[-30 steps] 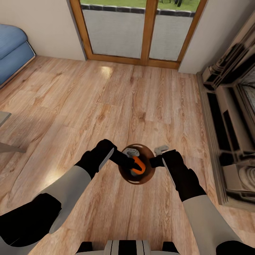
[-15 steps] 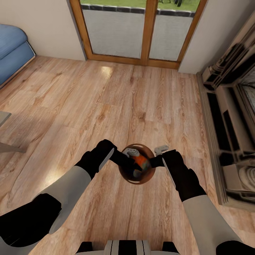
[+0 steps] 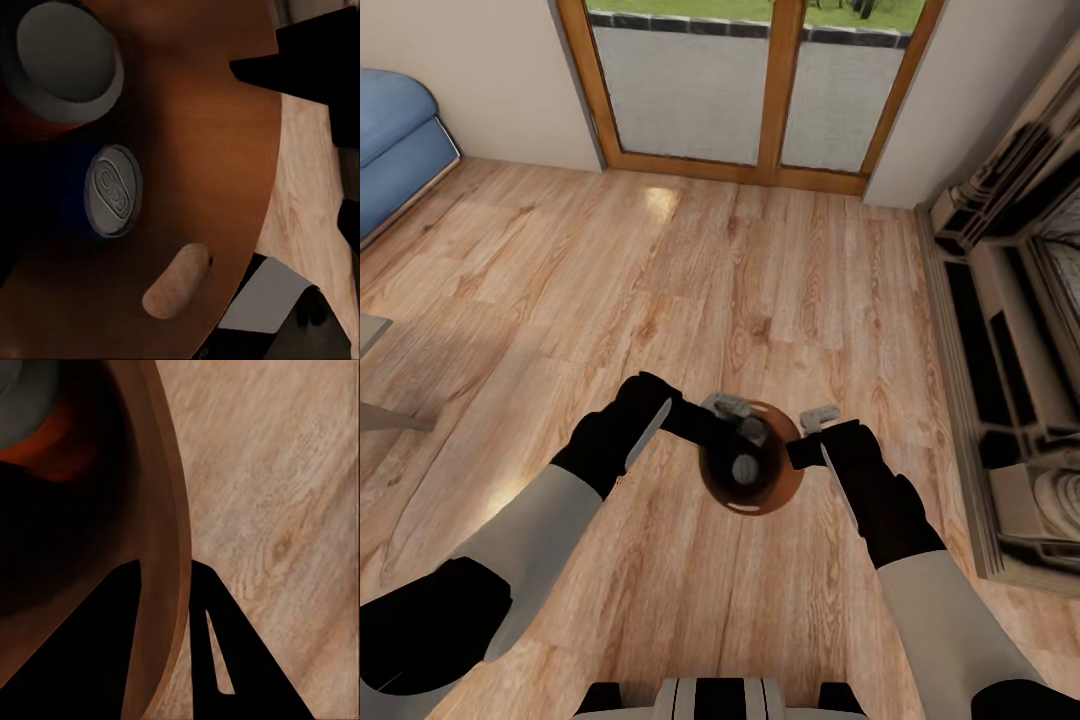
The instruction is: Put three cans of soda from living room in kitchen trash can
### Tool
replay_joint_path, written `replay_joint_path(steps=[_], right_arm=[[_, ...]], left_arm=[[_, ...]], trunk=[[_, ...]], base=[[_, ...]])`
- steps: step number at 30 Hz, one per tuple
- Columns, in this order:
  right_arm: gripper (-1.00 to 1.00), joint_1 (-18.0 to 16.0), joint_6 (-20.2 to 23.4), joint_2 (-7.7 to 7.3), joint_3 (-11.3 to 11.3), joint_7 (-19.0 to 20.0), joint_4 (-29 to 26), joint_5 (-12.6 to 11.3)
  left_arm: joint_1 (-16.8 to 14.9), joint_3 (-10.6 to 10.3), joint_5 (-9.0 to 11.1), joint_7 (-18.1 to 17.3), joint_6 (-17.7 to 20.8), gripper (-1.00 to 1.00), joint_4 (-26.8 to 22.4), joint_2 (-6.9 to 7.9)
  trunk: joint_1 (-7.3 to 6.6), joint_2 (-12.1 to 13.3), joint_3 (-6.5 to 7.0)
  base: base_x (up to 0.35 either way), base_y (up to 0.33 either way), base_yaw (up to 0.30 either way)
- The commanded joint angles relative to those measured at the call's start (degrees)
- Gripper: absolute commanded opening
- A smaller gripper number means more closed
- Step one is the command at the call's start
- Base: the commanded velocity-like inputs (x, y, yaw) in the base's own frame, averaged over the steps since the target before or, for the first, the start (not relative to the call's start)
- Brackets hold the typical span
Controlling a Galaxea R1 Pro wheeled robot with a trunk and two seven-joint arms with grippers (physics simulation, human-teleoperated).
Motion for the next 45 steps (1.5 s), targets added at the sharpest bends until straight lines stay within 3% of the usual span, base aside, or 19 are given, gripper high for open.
replay_joint_path(steps=[1,3,4,6,9,10,13,16,18,22,26,34,36,37,40,45], right_arm=[[-1.0,-0.01,0.18,-0.06,0.0,0.28,-0.01,-2.16],[-1.0,-0.01,0.18,-0.14,-0.07,0.28,-0.01,-2.17],[-1.0,-0.01,0.18,-0.27,-0.11,0.28,-0.01,-2.17],[-1.0,-0.01,0.18,-0.35,-0.17,0.28,-0.01,-2.17],[-1.0,-0.01,0.18,-0.44,-0.57,0.28,-0.01,-2.17],[-1.0,-0.01,0.18,-0.49,-1.31,0.28,-0.01,-2.17],[-1.0,-0.01,0.18,-0.57,-2.85,0.33,-0.01,-2.17],[-1.0,0.04,0.18,-0.65,-3.57,0.35,-0.01,-2.17],[-1.0,0.06,0.18,-0.89,-3.89,0.36,-0.01,-2.17],[-1.0,0.09,0.18,-1.5,-4.38,0.37,-0.01,-2.21],[-1.0,0.15,0.18,-1.71,-6.97,0.39,-0.05,-2.16],[-1.0,0.48,0.18,-2.42,-8.56,0.39,-1.08,-2.0],[-1.0,0.54,0.18,-3.82,-10.17,0.66,-1.99,-2.09],[-1.0,0.63,0.18,-5.16,-12.93,0.98,-2.72,-2.17],[-1.0,1.11,0.18,-5.77,-17.51,1.16,-3.2,-2.25],[-1.0,3.99,0.18,-6.09,-22.43,1.26,-1.41,-2.46]], left_arm=[[0.3,0.09,-0.25,-0.19,0.0,1.0,-1.87,2.12],[0.46,0.18,-0.13,-0.39,0.0,1.0,-2.96,4.49],[0.59,0.71,0.02,-0.47,0.0,1.0,-3.76,8.67],[0.86,2.54,0.13,-0.59,-0.96,1.0,-3.92,10.74],[1.76,5.67,0.16,-0.65,-2.58,1.0,-4.03,12.13],[2.56,8.02,0.16,-0.64,-3.9,1.0,-4.07,12.67],[4.46,11.94,0.09,-0.4,-6.88,1.0,-4.13,13.27],[6.76,13.89,-0.26,0.26,-10.16,1.0,-3.93,13.51],[9.44,14.76,-0.48,1.21,-14.36,1.0,-3.68,13.64],[14.24,15.23,-0.59,5.26,-21.42,1.0,-3.45,13.79],[19.27,15.36,-0.32,11.24,-28.26,1.0,-3.38,13.81],[28.35,15.4,-0.11,17.09,-42.47,1.0,-3.33,13.82],[30.44,15.4,-0.11,18.79,-46.06,1.0,-3.34,13.81],[32.37,15.4,-0.07,20.2,-48.93,1.0,-3.43,13.81],[34.03,15.4,-0.08,20.97,-50.28,1.0,-3.38,13.81],[35.01,15.4,-0.05,22.4,-51.54,1.0,-3.34,13.81]], trunk=[[0.0,0.0,0.0],[0.0,0.0,0.0],[0.0,0.0,0.0],[0.0,0.0,0.0],[0.0,0.0,0.0],[0.0,0.0,0.0],[0.0,0.0,0.0],[0.0,0.0,0.0],[0.0,0.0,0.0],[0.0,0.0,0.0],[0.0,0.0,0.0],[0.0,0.0,0.0],[0.0,0.0,0.0],[0.0,0.0,0.0],[0.0,0.0,0.0],[0.0,0.0,0.0]], base=[[0.0,0.0,0.0],[0.0,0.0,0.0],[0.0,0.0,0.0],[0.0,0.0,0.0],[0.0,0.0,0.0],[0.0,0.0,0.0],[0.0,0.0,0.0],[0.0,0.0,0.0],[0.0,0.0,0.0],[0.0,0.0,0.0],[0.0,0.0,0.0],[0.0,0.0,0.0],[0.0,0.0,0.0],[0.0,0.0,0.0],[0.0,0.0,0.0],[0.0,0.0,0.0]])
